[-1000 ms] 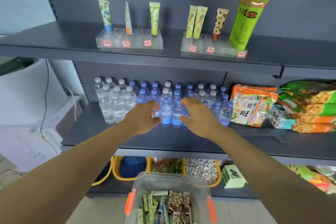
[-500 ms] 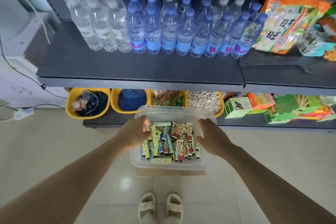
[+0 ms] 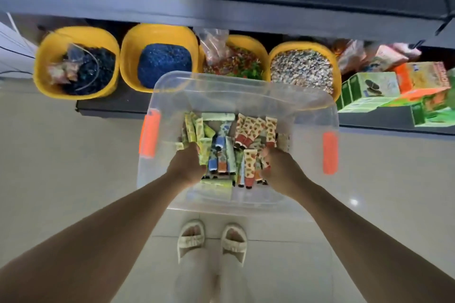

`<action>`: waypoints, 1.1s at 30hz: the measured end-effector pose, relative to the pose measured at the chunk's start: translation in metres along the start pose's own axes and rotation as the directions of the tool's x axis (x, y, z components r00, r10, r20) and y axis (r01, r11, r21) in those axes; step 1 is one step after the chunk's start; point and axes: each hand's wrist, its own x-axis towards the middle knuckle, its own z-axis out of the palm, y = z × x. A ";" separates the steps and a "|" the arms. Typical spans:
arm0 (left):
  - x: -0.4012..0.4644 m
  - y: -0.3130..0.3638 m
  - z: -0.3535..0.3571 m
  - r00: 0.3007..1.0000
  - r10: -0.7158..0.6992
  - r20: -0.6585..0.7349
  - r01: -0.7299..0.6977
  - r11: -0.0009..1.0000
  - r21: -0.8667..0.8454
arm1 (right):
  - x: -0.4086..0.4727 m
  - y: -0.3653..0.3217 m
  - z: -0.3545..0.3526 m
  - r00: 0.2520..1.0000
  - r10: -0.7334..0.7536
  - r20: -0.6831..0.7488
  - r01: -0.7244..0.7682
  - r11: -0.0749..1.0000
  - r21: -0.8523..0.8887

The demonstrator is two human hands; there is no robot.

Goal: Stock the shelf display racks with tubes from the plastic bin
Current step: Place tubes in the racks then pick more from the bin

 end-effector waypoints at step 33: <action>-0.027 0.055 -0.056 0.984 0.169 -0.060 -0.177 0.874 -0.453 | -0.006 -0.028 -0.078 0.982 0.019 -0.190 0.087 0.843 0.530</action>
